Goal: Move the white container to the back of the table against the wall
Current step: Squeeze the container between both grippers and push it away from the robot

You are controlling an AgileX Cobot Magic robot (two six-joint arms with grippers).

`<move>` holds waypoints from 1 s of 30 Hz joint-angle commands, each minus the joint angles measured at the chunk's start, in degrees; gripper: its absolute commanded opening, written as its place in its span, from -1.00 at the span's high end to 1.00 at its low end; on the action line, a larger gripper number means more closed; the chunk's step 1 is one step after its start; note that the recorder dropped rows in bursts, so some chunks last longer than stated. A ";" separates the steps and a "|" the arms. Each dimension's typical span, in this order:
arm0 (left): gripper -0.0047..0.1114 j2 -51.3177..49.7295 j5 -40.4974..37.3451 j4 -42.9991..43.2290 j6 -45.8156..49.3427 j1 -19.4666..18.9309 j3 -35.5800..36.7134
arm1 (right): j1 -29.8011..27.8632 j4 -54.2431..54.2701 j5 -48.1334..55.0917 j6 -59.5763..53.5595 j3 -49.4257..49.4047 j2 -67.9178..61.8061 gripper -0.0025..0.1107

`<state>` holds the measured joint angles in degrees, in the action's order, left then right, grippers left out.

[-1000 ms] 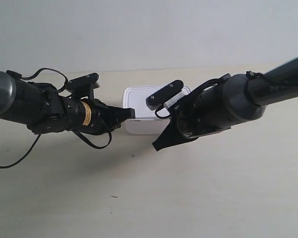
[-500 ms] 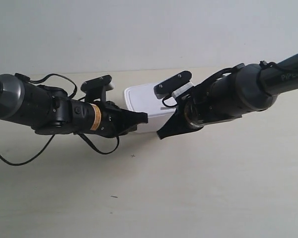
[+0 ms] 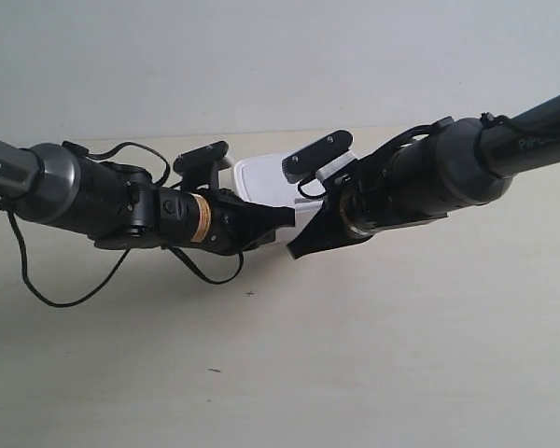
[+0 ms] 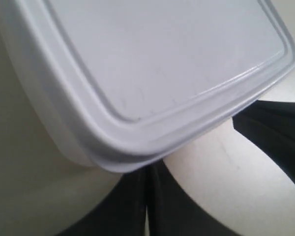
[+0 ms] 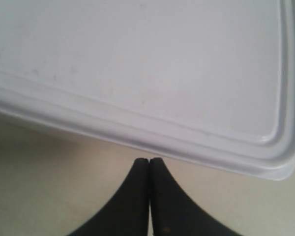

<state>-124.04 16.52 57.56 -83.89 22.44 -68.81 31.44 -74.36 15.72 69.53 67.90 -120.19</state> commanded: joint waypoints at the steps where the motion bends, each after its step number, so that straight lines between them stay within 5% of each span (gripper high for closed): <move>1: 0.92 -0.62 -1.76 0.08 -0.48 -0.10 -2.06 | -0.25 -1.64 -0.18 -0.63 0.54 -0.60 0.96; 30: 0.92 -7.12 -7.82 0.34 0.31 -1.81 -13.54 | -0.25 -1.04 4.12 -11.68 11.57 -8.63 0.96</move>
<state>-130.55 8.71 58.05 -83.56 21.23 -81.12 31.33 -75.10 19.21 59.92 78.08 -127.74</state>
